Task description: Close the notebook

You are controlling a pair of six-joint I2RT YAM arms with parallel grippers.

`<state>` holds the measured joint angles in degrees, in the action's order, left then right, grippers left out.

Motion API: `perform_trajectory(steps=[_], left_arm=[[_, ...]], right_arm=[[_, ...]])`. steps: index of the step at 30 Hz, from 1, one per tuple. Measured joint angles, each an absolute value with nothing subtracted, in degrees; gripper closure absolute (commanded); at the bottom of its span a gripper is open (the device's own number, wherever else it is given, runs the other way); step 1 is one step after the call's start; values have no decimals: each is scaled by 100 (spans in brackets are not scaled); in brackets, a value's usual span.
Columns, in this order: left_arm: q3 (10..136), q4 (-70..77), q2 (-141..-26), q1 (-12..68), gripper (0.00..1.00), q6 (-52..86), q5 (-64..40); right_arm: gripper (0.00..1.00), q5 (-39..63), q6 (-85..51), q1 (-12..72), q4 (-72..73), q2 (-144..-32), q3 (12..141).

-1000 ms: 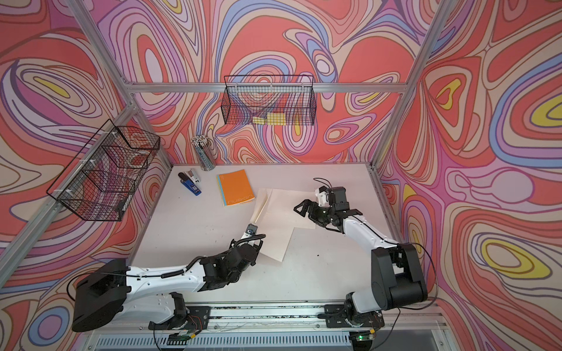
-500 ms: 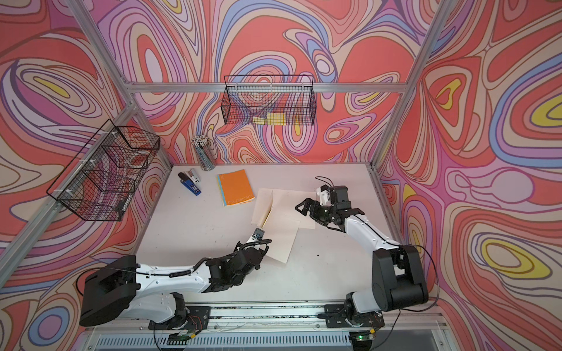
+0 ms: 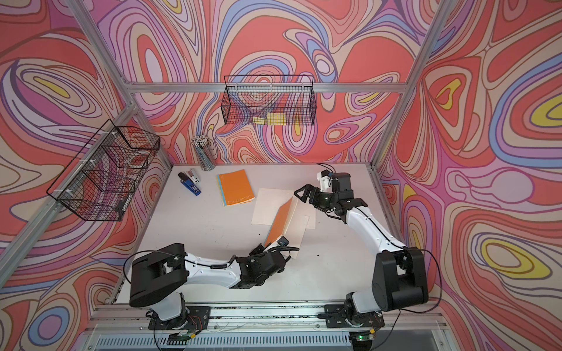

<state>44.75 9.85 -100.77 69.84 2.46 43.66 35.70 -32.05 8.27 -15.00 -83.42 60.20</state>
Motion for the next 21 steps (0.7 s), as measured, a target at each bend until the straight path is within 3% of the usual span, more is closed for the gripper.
perform_trajectory(steps=[8,21], left_arm=[[5140,543,-10925,7030,100,-255,4458],[5636,-38,-11093,7179,98,-274,4613]], right_arm=[[2,3747,-3710,919,-991,-8379,5699],[2,3487,-4281,1590,-301,-8381,4504]])
